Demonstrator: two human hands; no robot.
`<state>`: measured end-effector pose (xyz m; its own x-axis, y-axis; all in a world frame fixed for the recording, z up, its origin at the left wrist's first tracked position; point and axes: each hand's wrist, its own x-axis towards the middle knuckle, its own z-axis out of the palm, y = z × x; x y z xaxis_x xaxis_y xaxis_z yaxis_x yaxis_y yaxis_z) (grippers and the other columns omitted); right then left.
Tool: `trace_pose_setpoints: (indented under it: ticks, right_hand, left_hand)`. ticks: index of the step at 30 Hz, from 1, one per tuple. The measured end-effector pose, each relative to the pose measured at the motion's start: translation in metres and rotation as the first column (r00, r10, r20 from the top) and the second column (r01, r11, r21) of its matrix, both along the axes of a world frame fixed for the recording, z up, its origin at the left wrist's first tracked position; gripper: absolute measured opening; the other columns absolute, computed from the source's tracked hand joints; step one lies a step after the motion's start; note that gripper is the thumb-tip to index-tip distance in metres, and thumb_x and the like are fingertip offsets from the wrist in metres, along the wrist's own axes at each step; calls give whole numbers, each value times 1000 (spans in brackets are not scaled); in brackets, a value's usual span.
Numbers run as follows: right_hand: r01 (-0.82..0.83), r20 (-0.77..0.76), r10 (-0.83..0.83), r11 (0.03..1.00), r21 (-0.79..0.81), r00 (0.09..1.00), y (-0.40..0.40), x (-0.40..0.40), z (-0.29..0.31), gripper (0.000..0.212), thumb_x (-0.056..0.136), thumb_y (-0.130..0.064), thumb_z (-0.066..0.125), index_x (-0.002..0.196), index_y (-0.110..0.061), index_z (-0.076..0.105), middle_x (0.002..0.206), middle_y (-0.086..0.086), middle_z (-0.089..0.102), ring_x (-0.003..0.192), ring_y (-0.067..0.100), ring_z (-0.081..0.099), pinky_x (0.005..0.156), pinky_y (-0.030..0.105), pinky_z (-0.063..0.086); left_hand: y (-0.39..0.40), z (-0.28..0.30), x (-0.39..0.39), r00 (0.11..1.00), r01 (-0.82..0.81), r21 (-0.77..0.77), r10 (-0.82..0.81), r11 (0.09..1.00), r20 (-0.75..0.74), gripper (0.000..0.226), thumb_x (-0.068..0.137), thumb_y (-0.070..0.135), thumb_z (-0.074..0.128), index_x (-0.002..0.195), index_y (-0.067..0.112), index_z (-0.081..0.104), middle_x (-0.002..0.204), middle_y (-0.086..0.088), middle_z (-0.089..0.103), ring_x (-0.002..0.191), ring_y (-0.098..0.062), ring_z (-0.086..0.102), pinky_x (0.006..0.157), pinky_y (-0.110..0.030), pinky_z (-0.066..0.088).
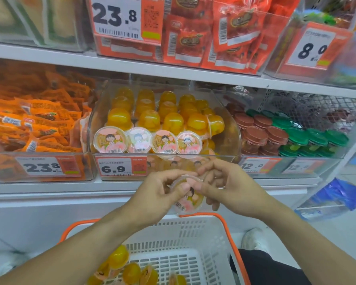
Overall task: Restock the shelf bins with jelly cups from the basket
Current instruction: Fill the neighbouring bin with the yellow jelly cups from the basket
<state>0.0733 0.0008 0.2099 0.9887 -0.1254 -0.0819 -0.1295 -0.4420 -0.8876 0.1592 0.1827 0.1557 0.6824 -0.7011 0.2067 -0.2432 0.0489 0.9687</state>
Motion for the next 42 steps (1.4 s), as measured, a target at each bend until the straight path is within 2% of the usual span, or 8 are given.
trace_pose_setpoints:
  ticks: [6, 10, 12, 18, 23, 28, 33, 42]
  right_hand:
    - [51, 94, -44, 996, -69, 995, -1, -3, 16, 26, 86, -24, 73, 88, -2, 59, 59, 19, 63, 47, 26, 63, 47, 32, 53]
    - [381, 336, -403, 915, 133, 851, -13, 10, 32, 17, 89, -15, 72, 83, -4, 60, 56, 15, 64, 44, 25, 62, 45, 30, 51]
    - [525, 436, -495, 849, 57, 752, -22, 23, 33, 19, 90, -24, 72, 81, -13, 60, 60, 8, 67, 48, 21, 66, 48, 32, 53]
    - [648, 552, -404, 667, -369, 730, -26, 54, 16, 22, 93, -32, 66, 79, -17, 60, 63, -9, 61, 60, 8, 59, 59, 30, 47]
    - [635, 524, -373, 568, -523, 766, -24, 62, 1, 22, 93, -35, 61, 80, -18, 59, 71, 1, 66, 67, 26, 60, 59, 32, 43]
    - [645, 497, -415, 548, -532, 762, -22, 60, 4, 27, 92, -48, 58, 89, -21, 58, 68, -3, 65, 63, 19, 52, 59, 30, 35]
    - [650, 511, -409, 559, -515, 756, -29, 58, 7, 18, 92, -37, 63, 87, -21, 62, 62, -9, 59, 60, 13, 55, 50, 20, 33]
    - [627, 639, -213, 562, -539, 739, -42, 62, 5, 13, 87, -21, 71, 81, -12, 79, 60, 1, 61, 58, 21, 55, 59, 33, 50]
  left_hand:
    - [-10, -1, -10, 987, -113, -105, 99, 988, -129, 32, 92, 28, 65, 124, 28, 59, 115, 9, 70, 104, -6, 67, 85, -28, 56]
    - [-13, 0, -9, 961, -249, 9, 246, 968, 127, 38, 96, 12, 57, 119, 43, 56, 120, 17, 49, 97, -6, 62, 73, -24, 53]
    - [-14, 1, -11, 934, -277, 35, 261, 960, 245, 44, 94, 4, 54, 122, 38, 56, 119, 21, 42, 97, -4, 60, 71, -22, 52]
    - [-15, 0, -14, 907, -266, 84, 220, 960, 360, 34, 92, 5, 53, 115, 30, 57, 120, 22, 42, 96, -3, 56, 68, -11, 41]
    - [-13, -2, -11, 918, -266, 89, 225, 960, 326, 31, 92, 3, 52, 106, 29, 57, 117, 20, 44, 95, -3, 56, 69, -10, 39]
    - [-13, -1, -9, 920, -269, 77, 233, 960, 314, 31, 91, 0, 53, 101, 29, 58, 114, 17, 47, 94, -7, 55, 65, -11, 40]
    - [-13, -2, -8, 932, -254, 87, 219, 963, 290, 31, 92, 1, 53, 99, 31, 58, 112, 18, 46, 95, -6, 55, 65, -9, 38]
    - [-15, -9, -9, 948, -207, 111, 171, 972, 269, 28, 93, 0, 52, 95, 27, 59, 110, 17, 47, 92, -5, 54, 69, -12, 39]
